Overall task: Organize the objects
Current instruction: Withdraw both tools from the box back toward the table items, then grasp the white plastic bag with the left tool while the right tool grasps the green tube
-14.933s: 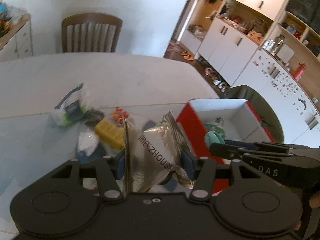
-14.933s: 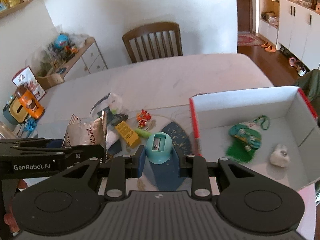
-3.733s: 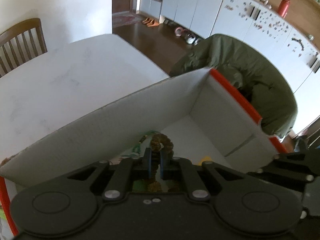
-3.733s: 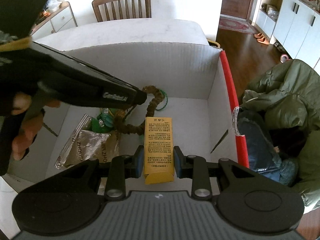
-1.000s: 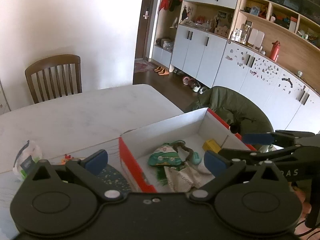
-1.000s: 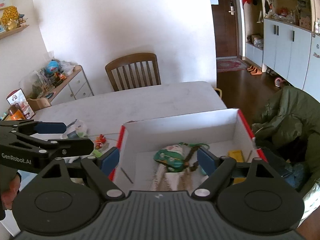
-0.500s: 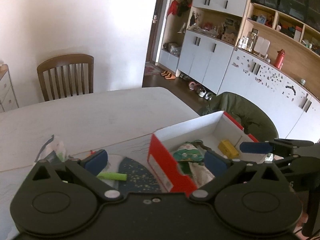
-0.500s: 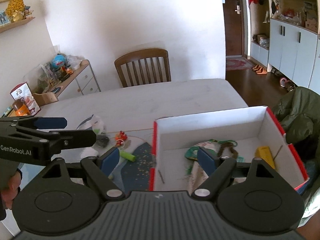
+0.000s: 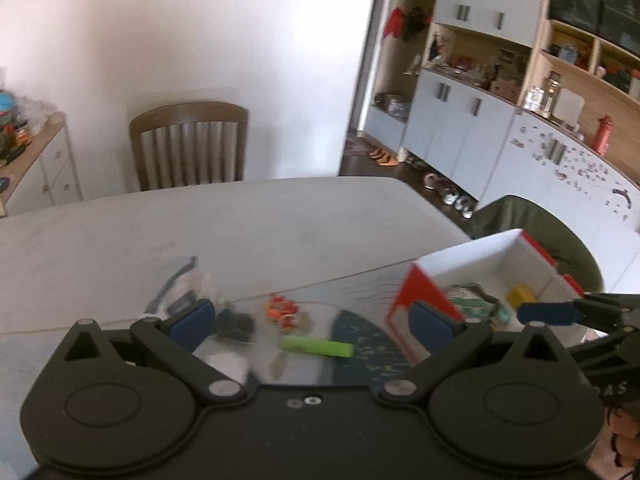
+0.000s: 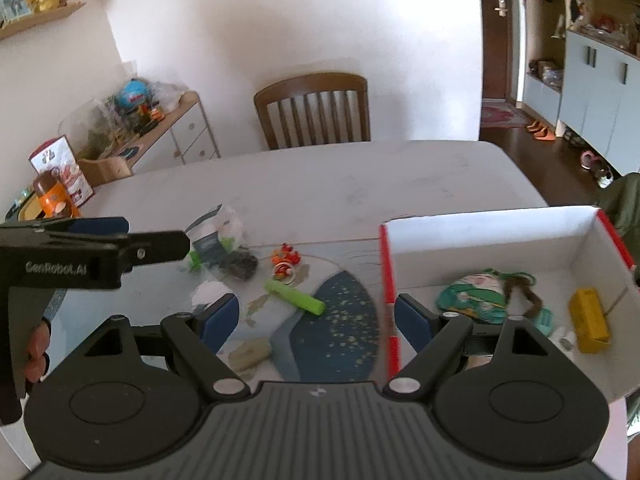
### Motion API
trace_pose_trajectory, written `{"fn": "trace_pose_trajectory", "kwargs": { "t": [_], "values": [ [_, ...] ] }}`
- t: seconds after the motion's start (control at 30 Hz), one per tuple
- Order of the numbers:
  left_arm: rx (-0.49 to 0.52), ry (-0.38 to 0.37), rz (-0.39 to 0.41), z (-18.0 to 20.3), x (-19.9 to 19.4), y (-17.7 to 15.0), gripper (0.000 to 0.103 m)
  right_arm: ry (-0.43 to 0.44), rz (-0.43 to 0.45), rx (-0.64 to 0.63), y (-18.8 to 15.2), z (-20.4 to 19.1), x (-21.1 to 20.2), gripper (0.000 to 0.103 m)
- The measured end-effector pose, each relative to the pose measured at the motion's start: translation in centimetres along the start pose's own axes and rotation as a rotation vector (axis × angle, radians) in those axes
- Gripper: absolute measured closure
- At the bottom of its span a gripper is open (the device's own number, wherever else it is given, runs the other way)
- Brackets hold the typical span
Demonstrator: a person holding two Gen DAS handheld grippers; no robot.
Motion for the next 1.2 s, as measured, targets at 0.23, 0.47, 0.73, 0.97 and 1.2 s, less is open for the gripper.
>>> {"fn": "trace_pose_trajectory", "kwargs": {
  "t": [0.23,0.47,0.73,0.97,1.2],
  "values": [
    [-0.005,0.051,-0.031,-4.4,1.8,-0.3,0.0,0.015,-0.042,-0.038,0.3,-2.4,3.1,0.018],
    [-0.033,0.099,-0.059,-8.4,4.6,-0.4,0.001,0.012,-0.085,-0.076,1.0,-3.7,6.9,0.018],
    [-0.027,0.114,-0.097,-11.5,8.1,-0.7,0.003,0.002,-0.164,-0.141,0.9,-4.9,11.9,0.018],
    [-0.046,0.118,-0.129,-13.9,10.7,-1.3,0.013,0.002,-0.22,-0.195,0.6,-5.6,15.5,0.019],
    [-0.064,0.08,-0.167,-15.4,12.1,-1.9,0.03,0.015,-0.27,-0.228,0.5,-6.1,18.3,0.033]
  ]
}}
Point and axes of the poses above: each gripper's, at about its wrist camera, not at the fingertips, and x roughly the way its jaws point, z to its right, y to its top, the point moved 1 cm from there along x, roughly the way its jaws point, and after that the axes turned 7 degrees about -y, right-handed, at the moved point
